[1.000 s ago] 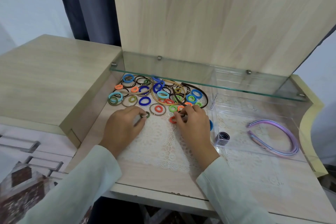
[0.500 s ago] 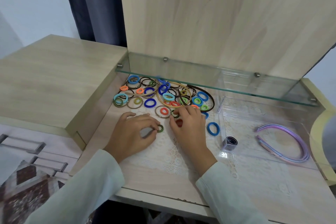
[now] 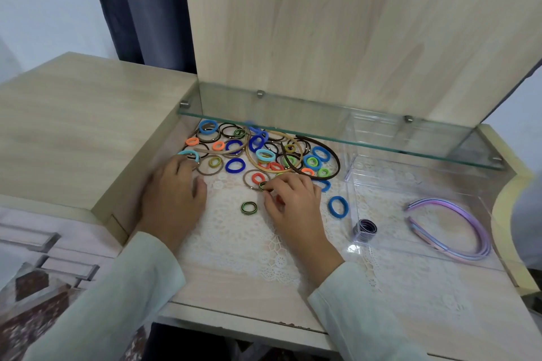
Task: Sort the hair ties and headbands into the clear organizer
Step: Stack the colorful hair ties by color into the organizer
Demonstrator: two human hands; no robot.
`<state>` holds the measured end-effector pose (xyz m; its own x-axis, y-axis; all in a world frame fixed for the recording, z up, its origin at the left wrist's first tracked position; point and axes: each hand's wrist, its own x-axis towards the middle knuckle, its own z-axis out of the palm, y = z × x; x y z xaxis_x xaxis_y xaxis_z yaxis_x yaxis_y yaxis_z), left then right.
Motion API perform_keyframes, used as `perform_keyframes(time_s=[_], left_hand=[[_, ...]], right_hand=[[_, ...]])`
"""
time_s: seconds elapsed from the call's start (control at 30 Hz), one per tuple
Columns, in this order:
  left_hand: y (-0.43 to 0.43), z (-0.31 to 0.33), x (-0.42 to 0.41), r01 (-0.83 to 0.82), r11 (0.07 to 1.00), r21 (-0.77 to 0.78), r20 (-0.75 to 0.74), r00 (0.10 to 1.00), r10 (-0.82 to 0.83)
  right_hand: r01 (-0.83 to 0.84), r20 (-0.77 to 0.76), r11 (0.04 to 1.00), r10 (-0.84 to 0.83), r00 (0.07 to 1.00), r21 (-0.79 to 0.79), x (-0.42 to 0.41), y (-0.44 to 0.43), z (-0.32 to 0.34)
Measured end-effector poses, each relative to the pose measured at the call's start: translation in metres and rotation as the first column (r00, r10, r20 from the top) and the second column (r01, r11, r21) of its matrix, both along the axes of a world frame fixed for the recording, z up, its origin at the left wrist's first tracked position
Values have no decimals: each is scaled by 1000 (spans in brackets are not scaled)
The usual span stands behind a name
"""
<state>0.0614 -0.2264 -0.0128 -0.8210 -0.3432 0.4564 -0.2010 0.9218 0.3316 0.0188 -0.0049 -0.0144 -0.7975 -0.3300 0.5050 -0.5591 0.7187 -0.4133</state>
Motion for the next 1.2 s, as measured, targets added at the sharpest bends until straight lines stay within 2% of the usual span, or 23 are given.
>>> perform_keyframes(time_s=[0.33, 0.6, 0.9, 1.07, 1.2], left_hand=[[-3, -7, -4, 2, 998, 68, 25, 1000, -4], [-5, -10, -6, 17, 997, 74, 35, 999, -20], [-4, -10, -6, 29, 996, 80, 48, 998, -33], [-4, -8, -4, 63, 993, 96, 1, 998, -63], [-3, -2, 0, 110, 991, 77, -63, 992, -105]], right_hand=[[-234, -10, 971, 234, 972, -49, 7, 2, 6], [-272, 85, 962, 273, 958, -26, 11, 1, 15], [-279, 116, 960, 277, 954, 5, 11, 1, 16], [-280, 128, 959, 275, 953, 29, 11, 2, 16], [-218, 130, 975, 221, 967, -38, 12, 3, 18]])
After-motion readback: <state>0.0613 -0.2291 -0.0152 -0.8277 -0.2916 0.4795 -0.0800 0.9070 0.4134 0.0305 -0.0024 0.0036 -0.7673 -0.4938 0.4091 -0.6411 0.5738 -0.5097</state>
